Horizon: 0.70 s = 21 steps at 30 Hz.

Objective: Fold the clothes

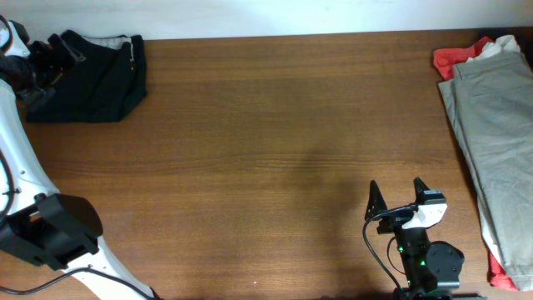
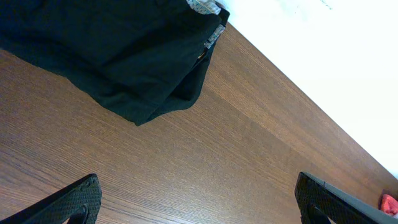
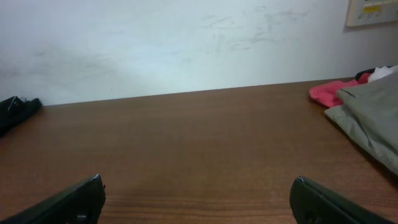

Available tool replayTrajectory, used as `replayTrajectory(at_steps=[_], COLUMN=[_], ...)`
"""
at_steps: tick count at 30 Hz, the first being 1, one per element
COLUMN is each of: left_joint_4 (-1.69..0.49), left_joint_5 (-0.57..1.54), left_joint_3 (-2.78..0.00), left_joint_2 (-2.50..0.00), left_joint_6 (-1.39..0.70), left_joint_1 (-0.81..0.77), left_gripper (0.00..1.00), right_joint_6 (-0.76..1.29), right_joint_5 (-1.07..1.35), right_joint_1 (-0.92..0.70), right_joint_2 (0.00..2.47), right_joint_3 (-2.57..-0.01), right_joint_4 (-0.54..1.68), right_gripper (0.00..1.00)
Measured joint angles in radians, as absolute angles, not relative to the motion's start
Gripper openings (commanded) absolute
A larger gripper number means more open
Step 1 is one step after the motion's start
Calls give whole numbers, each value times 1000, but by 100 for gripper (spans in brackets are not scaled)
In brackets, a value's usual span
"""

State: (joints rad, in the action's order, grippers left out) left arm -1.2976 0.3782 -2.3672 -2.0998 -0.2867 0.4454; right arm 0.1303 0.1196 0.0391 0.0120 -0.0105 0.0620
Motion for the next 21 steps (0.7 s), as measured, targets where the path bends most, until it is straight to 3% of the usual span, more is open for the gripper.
replayTrajectory(at_steps=[14, 21], left_joint_4=[-1298, -1290], left_joint_5=[365, 366], left_joint_3=[-2365, -2253], left_joint_2=[-2084, -1736], left_joint_6=[-287, -285], left_joint_1=[418, 33], left_gripper=[99, 99], right_joint_6=[131, 131], right_joint_5=[119, 116], right_joint_1=[39, 39], right_joint_2=[12, 12], right_joint_3=[-10, -10], right_joint_4=[62, 63], right_gripper=[99, 99])
